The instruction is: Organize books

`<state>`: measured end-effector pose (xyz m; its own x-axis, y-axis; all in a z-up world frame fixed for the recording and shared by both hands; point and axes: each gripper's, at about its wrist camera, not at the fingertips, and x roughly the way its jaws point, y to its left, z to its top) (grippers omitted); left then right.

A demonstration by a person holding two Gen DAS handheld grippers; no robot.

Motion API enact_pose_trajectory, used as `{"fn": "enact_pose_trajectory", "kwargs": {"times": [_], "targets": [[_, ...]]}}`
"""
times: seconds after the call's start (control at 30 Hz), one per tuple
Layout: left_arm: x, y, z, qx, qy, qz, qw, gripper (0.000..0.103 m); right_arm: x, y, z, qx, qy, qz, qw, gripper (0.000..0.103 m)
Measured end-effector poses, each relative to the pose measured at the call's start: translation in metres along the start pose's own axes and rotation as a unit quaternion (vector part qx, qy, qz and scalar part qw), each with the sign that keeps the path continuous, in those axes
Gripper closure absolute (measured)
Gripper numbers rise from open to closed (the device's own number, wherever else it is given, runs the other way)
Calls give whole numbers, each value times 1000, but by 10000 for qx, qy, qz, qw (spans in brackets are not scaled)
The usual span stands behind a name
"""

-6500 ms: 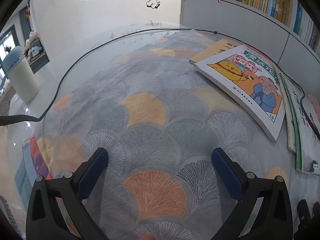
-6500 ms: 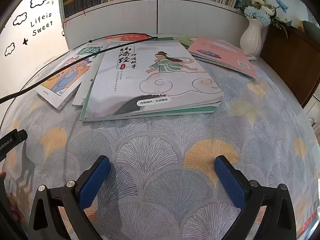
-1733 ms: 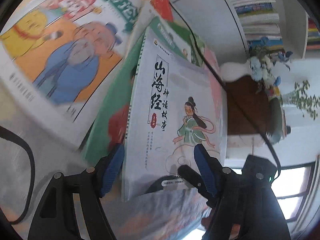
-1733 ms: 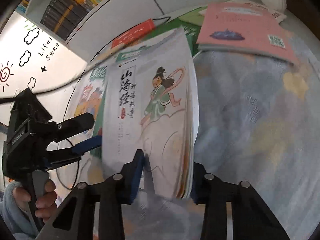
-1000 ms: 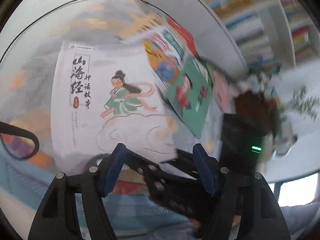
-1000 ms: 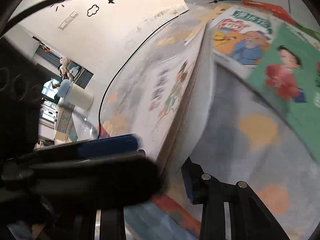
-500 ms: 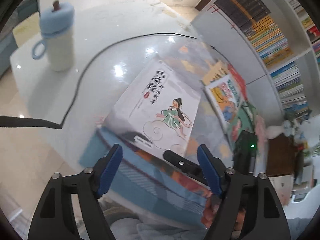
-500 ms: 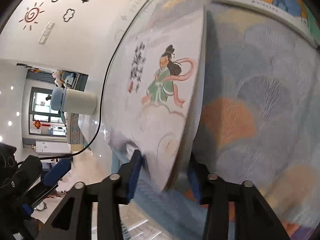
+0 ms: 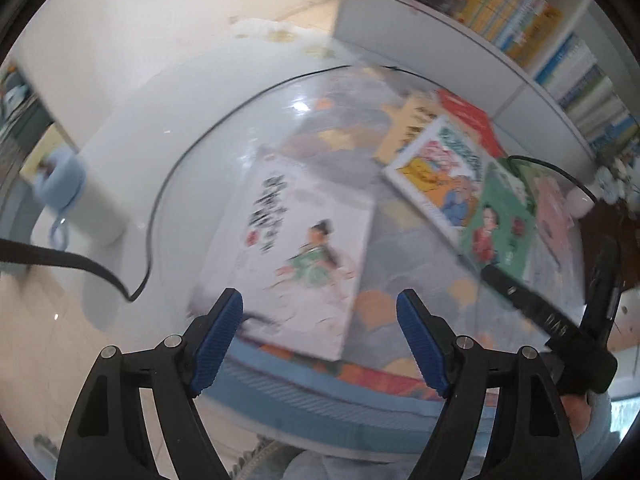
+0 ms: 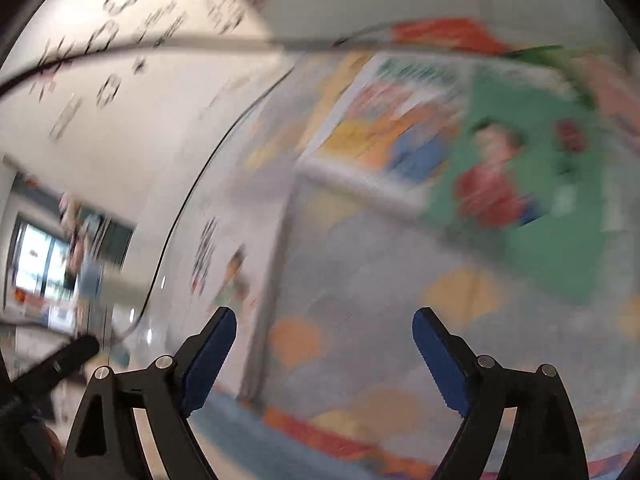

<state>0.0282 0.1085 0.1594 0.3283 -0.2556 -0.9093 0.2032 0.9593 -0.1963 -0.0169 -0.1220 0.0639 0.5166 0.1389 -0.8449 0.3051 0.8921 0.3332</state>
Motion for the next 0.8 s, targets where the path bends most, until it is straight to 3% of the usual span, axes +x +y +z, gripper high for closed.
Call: {"fn": "enact_pose_trajectory", "kwargs": {"times": [0.1, 0.23, 0.4, 0.47, 0.53, 0.57, 0.63, 0.7, 0.77, 0.8], "targets": [[-5, -27, 18, 259, -167, -203, 9993, 20, -35, -35, 20, 407, -507, -302, 9974, 10], [0, -77, 44, 847, -358, -623, 9938, 18, -93, -91, 40, 899, -1280, -703, 9852, 6], [34, -143, 59, 1568, -319, -1501, 9756, 18, -131, -143, 44, 1404, -1728, -1203, 9674, 3], [64, -170, 58, 1751, -91, -1658, 9704, 18, -131, -166, 40, 1633, -1630, -1103, 9668, 3], [106, -197, 54, 2022, 263, -1282, 9706, 17, -122, -186, 35, 1848, -1438, -866, 9683, 3], [131, -210, 49, 2240, 532, -985, 9681, 17, -114, -196, 30, 1966, -1334, -659, 9691, 3], [175, -224, 37, 2522, 1063, -762, 9588, 18, -83, -209, 18, 2340, -914, -237, 9676, 3], [204, -225, 30, 2387, 1432, -685, 9580, 18, -51, -220, 10, 2642, -465, 2, 9634, 3], [214, -221, 28, 2142, 1509, -732, 9623, 17, -31, -222, 6, 2637, -216, 206, 9641, 3], [212, -221, 28, 2069, 1426, -823, 9644, 7, -24, -220, 5, 2524, -144, 246, 9672, 2]]}}
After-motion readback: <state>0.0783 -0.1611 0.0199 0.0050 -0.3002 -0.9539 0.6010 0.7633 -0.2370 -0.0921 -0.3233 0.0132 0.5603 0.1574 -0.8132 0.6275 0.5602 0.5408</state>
